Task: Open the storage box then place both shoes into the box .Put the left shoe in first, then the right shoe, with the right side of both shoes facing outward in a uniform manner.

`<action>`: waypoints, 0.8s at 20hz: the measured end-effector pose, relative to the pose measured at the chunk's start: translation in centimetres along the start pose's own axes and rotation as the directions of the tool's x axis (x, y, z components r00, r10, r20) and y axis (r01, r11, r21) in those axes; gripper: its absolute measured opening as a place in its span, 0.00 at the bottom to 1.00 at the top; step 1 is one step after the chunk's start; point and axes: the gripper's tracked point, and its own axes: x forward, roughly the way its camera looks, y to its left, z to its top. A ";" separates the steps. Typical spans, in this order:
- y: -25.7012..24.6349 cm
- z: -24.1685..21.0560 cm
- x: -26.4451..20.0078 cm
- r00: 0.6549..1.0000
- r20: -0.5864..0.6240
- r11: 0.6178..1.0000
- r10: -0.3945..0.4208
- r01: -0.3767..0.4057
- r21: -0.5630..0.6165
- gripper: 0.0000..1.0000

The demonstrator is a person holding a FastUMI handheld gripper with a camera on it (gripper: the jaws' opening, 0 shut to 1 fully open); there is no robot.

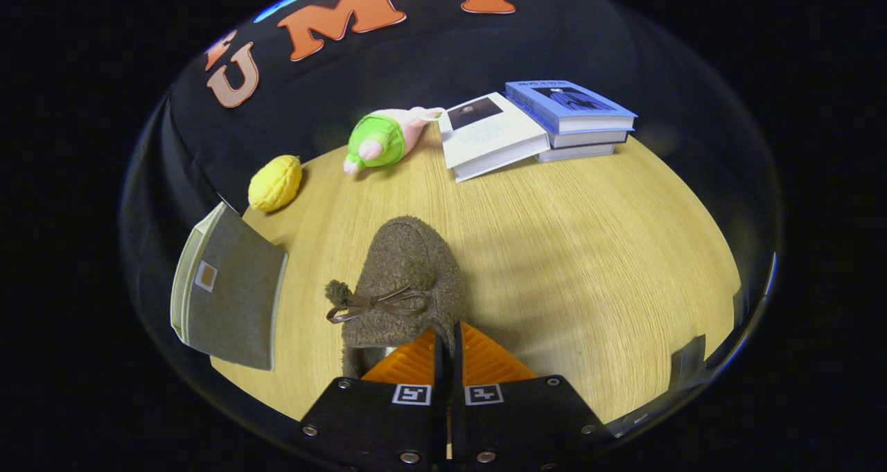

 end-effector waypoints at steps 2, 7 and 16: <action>2.0 1.1 -0.8 1.000 0.015 1.000 0.017 -0.017 -0.005 0.03; 8.6 2.8 -2.4 0.997 0.027 0.995 0.069 -0.067 -0.071 0.03; 20.7 6.3 -6.0 0.985 0.060 0.980 0.159 -0.150 -0.132 0.03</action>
